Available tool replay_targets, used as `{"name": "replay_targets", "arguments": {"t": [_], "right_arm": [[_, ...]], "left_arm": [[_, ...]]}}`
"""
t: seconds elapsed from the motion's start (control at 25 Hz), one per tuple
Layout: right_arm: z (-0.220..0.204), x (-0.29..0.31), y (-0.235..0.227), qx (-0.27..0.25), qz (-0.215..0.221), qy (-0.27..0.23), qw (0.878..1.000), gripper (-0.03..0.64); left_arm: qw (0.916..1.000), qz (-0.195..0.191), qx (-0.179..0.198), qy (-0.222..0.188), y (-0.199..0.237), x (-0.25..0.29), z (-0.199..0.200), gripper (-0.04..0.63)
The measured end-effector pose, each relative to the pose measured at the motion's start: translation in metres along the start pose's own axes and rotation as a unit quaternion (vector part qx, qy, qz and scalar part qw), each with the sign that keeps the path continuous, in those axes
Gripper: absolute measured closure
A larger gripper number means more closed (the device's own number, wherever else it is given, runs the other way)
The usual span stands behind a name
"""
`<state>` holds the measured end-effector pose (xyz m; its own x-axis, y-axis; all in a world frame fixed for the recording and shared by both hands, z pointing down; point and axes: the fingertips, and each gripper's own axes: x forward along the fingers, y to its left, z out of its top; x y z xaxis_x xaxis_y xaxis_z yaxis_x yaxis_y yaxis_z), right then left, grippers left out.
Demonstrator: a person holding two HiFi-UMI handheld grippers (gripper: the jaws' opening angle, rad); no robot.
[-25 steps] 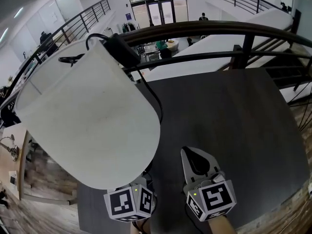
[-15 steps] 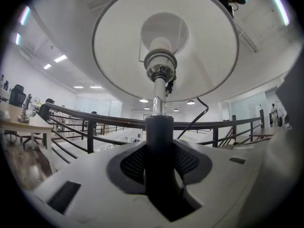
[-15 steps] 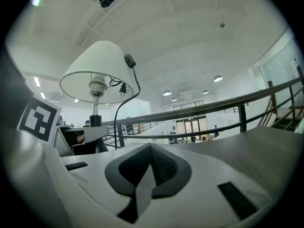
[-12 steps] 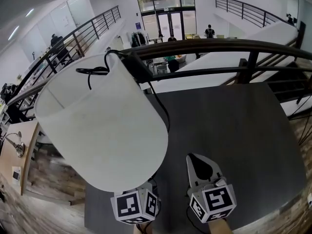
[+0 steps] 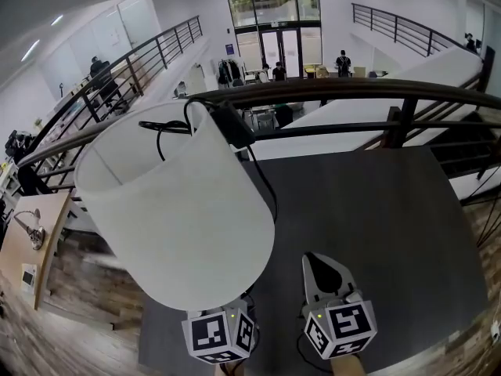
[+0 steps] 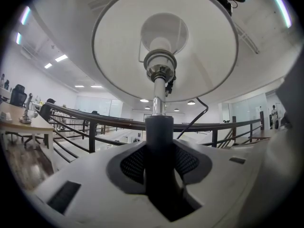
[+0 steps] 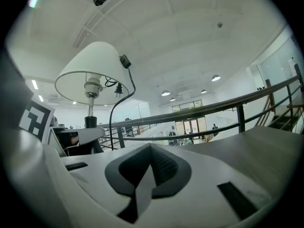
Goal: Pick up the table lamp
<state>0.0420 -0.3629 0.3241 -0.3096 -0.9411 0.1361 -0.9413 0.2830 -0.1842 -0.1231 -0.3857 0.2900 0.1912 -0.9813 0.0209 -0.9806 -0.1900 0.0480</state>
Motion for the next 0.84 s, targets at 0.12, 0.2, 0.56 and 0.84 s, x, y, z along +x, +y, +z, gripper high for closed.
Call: {"name": "replay_targets", "arguments": {"t": [0.12, 0.2, 0.56, 0.84], "right_arm": [[0.006, -0.001, -0.005, -0.002, 0.000, -0.003, 1.000, 0.607], [0.010, -0.003, -0.008, -0.004, -0.001, -0.005, 1.000, 0.607], [0.020, -0.005, -0.010, -0.006, -0.004, -0.009, 1.000, 0.607], [0.028, -0.002, -0.012, -0.006, -0.004, -0.016, 1.000, 0.607]], "left_arm": [[1.0000, 0.000, -0.003, 0.002, -0.006, 0.000, 0.002, 0.423], [1.0000, 0.000, -0.004, 0.003, -0.010, 0.000, 0.003, 0.423], [1.0000, -0.005, -0.006, 0.000, -0.016, -0.001, 0.009, 0.423], [1.0000, -0.007, 0.006, -0.001, -0.020, 0.003, 0.014, 0.423]]}}
